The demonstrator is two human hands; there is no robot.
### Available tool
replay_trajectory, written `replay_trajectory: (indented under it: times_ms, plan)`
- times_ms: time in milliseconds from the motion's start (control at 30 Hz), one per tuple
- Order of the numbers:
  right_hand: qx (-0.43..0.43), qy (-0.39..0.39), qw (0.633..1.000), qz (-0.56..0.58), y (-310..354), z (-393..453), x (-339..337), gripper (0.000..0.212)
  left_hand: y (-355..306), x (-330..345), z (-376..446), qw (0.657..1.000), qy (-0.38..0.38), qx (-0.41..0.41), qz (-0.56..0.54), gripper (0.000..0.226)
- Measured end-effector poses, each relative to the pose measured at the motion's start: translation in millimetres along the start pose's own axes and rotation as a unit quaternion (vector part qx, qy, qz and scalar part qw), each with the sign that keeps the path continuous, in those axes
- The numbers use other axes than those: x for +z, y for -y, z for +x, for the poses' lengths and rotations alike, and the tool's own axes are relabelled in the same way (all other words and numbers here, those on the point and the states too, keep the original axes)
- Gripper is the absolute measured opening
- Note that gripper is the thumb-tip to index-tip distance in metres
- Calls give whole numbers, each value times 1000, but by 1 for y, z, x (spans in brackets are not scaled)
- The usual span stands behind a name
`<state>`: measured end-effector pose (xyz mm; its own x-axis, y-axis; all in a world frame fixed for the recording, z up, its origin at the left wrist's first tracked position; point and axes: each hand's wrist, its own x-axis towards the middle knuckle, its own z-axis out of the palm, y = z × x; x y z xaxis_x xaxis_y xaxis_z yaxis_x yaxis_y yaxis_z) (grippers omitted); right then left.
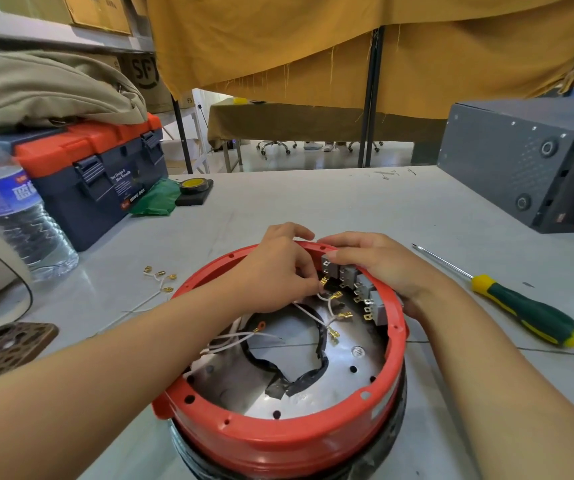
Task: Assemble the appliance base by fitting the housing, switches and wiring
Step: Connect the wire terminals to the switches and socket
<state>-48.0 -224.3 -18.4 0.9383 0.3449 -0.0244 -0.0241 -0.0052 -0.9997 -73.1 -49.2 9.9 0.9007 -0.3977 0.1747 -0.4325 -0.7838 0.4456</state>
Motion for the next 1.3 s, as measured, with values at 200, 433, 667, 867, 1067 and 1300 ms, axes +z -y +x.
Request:
replay_trajectory:
  times_ms: [200,433,667,867,1067,1300]
  plan:
    - [-3,3,1000,-6,-1,1,0,25,1,1,3,1000,14,-1,10,9]
    - [6,7,1000,16,2,-1,1,23,1,1,4,999,29,8,31,8]
    - [10,3,1000,12,4,-3,3,24,-1,-2,2,998,48,9,28,11]
    - [12,1,999,31,6,-5,5,23,-2,-1,2,998,46,12,39,13]
    - [13,-2,1000,21,6,-6,5,25,-1,-2,2,998,50,15,41,13]
    - [17,-10,1000,3,6,-4,6,26,0,-1,2,998,49,17,47,18]
